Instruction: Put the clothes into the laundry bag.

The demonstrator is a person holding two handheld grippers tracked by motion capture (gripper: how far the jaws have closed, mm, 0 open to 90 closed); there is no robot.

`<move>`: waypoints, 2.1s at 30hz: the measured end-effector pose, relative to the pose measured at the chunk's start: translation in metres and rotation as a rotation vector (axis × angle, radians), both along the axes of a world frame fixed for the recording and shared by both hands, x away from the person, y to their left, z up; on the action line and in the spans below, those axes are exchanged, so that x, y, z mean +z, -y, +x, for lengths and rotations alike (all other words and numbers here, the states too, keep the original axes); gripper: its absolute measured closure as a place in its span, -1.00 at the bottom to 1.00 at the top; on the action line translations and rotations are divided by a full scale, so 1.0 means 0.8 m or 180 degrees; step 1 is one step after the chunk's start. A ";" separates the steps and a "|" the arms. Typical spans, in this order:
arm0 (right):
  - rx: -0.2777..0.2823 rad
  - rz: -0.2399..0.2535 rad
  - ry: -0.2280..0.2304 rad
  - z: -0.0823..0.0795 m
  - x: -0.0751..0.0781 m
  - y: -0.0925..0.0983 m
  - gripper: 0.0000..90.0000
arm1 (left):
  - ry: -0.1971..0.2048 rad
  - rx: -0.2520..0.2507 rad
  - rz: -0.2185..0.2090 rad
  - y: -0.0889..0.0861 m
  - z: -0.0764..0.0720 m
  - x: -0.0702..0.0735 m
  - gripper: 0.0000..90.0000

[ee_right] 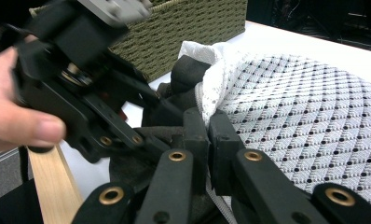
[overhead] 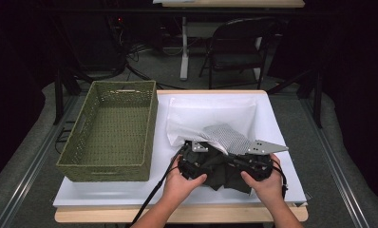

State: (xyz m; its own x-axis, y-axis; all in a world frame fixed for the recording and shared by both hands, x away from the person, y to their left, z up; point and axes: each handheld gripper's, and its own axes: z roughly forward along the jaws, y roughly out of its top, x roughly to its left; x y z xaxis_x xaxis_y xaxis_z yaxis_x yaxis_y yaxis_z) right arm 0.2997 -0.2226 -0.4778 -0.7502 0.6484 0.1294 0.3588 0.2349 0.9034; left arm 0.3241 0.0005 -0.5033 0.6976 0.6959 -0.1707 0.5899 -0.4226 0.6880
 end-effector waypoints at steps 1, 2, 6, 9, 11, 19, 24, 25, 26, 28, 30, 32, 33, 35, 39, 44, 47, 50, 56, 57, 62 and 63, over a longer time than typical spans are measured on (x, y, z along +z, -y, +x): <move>0.0000 0.0005 0.0001 0.000 0.000 0.000 0.94 | 0.0096 0.0031 0.0049 -0.002 0.000 0.003 -0.02; 0.0003 0.0001 0.0004 0.000 0.000 -0.001 0.94 | 0.0156 0.0056 0.0102 -0.003 0.000 0.004 -0.07; 0.0013 -0.0020 0.0001 -0.001 0.000 -0.004 0.94 | 0.0137 0.0101 0.0145 -0.002 0.008 0.002 -0.22; 0.0017 -0.0013 -0.0012 0.000 0.000 -0.004 0.94 | 0.0038 0.0049 0.0176 0.007 0.017 -0.010 -0.37; 0.0020 -0.0010 -0.0010 0.000 -0.001 -0.003 0.94 | 0.0009 0.0038 0.0224 0.012 0.021 -0.017 -0.43; 0.0043 0.0012 -0.0021 -0.001 0.000 -0.004 0.95 | -0.0226 0.0023 0.0105 0.016 0.042 -0.032 -0.59; 0.0059 -0.0018 -0.0031 -0.001 0.000 -0.007 0.95 | -0.0048 -0.0061 0.0068 0.018 0.044 -0.042 -0.44; 0.0064 -0.0030 -0.0021 -0.001 -0.001 -0.007 0.95 | 0.0007 -0.0060 0.0085 0.017 0.045 -0.043 -0.38; 0.0062 -0.0037 -0.0040 -0.001 -0.002 -0.008 0.95 | 0.0039 -0.0058 0.0084 0.017 0.045 -0.043 -0.27; 0.0062 -0.0055 -0.0063 0.001 -0.005 -0.009 0.95 | 0.0079 -0.0017 0.0046 0.017 0.046 -0.045 -0.14; 0.0071 -0.0061 -0.0074 0.001 -0.007 -0.010 0.95 | 0.0148 -0.0009 0.0099 0.019 0.046 -0.045 -0.01; 0.0072 -0.0063 -0.0079 0.001 -0.007 -0.010 0.95 | 0.0188 -0.0010 0.0131 0.021 0.044 -0.044 0.13; 0.0071 -0.0058 -0.0084 0.001 -0.007 -0.010 0.95 | 0.0211 -0.0007 0.0155 0.021 0.043 -0.043 0.21; 0.0077 -0.0056 -0.0085 0.001 -0.008 -0.010 0.95 | 0.0235 0.0018 0.0191 0.019 0.042 -0.040 0.50; 0.0104 -0.0070 -0.0087 -0.001 -0.008 -0.013 0.95 | 0.0209 0.0055 0.0124 0.015 0.040 -0.040 0.71; 0.0153 -0.0033 -0.0097 -0.002 -0.007 -0.013 0.95 | 0.0163 0.0055 0.0130 0.014 0.034 -0.034 0.75; 0.0182 -0.0027 -0.0098 -0.004 -0.006 -0.014 0.95 | 0.0119 0.0061 0.0083 0.010 0.026 -0.029 0.76; 0.0227 -0.0028 -0.0100 -0.009 -0.005 -0.014 0.95 | 0.0058 0.0066 -0.0031 0.007 0.017 -0.026 0.77; 0.0237 -0.0030 -0.0096 -0.015 -0.004 -0.012 0.95 | -0.0116 -0.0081 -0.0368 0.010 0.000 -0.010 0.78; 0.0238 -0.0018 -0.0104 -0.015 -0.004 -0.012 0.95 | -0.0131 -0.0092 -0.0406 0.012 0.000 -0.009 0.78; 0.0256 0.0023 -0.0115 -0.015 -0.002 -0.012 0.96 | -0.0133 -0.0063 -0.0435 0.024 0.011 -0.008 0.78; 0.0265 0.0036 -0.0121 -0.015 -0.002 -0.012 0.96 | -0.0126 -0.0043 -0.0438 0.026 0.014 -0.008 0.78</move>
